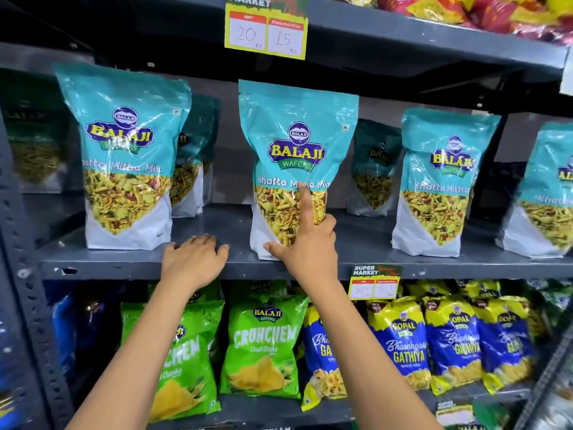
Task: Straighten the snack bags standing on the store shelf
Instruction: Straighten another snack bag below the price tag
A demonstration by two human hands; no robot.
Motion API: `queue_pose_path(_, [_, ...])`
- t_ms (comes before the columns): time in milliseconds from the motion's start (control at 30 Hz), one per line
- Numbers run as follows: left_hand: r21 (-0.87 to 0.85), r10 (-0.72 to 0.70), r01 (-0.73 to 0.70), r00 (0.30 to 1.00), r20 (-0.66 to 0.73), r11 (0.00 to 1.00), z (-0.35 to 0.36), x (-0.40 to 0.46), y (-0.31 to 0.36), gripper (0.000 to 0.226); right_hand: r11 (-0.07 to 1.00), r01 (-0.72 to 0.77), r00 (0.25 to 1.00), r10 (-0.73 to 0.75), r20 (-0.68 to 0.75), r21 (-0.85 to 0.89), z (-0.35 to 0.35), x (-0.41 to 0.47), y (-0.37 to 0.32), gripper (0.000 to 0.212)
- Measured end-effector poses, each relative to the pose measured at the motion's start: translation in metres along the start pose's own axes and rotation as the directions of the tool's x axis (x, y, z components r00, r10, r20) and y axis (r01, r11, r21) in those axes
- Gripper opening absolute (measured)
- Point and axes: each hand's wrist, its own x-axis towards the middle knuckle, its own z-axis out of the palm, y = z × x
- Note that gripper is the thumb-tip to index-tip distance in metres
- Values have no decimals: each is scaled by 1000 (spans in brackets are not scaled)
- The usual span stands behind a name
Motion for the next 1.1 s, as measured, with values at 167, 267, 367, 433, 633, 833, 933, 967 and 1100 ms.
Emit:
queue_pose_path(167, [-5, -1, 1, 1000, 24, 1000, -3, 0, 1, 56, 999, 7, 1000, -7, -9, -32, -10, -12, -1, 122])
queue_pose_path(267, [-7, 2, -2, 1000, 26, 1000, -3, 1, 0, 55, 999, 12, 1000, -13, -15, -45, -13, -16, -2, 121])
queue_pose_path(367, [-25, 3, -3, 1000, 12, 1000, -2, 0, 0, 52, 998, 22, 999, -24, -33, -64, -14, -19, -2, 121])
queue_pose_path(433, [-37, 7, -6, 1000, 13, 999, -2, 1, 1, 51, 996, 36, 998, -39, -43, -77, -13, -21, -2, 120])
queue_pose_path(633, [-29, 6, -6, 1000, 27, 1000, -4, 2, 0, 53, 972, 148, 957, -187, -223, -181, 17, -52, 8, 100])
queue_pose_path(833, [-34, 3, -2, 1000, 18, 999, -4, 2, 0, 54, 941, 221, 916, -290, -276, -256, 55, -65, 24, 79])
queue_pose_path(933, [-35, 6, -5, 1000, 17, 999, -3, 2, 0, 55, 940, 221, 911, -294, -289, -260, 59, -59, 29, 78])
queue_pose_path(967, [-36, 7, -6, 1000, 18, 999, -3, 2, 0, 55, 942, 217, 911, -290, -294, -257, 60, -57, 30, 78])
queue_pose_path(1100, [-35, 6, -5, 1000, 28, 999, -2, 3, -1, 56, 944, 200, 919, -274, -284, -263, 64, -47, 33, 80])
